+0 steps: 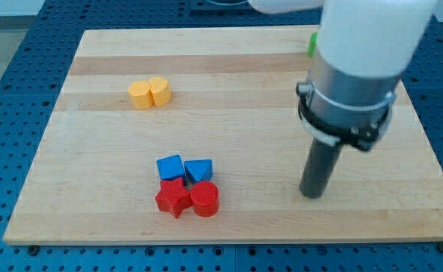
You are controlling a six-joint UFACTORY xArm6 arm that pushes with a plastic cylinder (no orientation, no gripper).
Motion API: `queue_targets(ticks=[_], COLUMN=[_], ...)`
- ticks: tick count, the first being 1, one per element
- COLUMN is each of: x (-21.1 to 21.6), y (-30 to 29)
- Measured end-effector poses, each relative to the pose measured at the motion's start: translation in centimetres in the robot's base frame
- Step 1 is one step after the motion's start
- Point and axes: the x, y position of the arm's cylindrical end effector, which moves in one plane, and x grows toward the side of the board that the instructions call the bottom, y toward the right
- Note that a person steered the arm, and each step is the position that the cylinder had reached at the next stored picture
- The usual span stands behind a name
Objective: Push the red star into the bottom of the yellow heart
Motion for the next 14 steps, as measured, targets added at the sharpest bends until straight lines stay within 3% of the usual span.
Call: queue_targets(ticks=[6, 8, 10, 11, 14], x=[1.8, 1.2, -3.6, -7.2, -11.2], y=[-29.5, -29.7, -24.5, -24.4, -23.5])
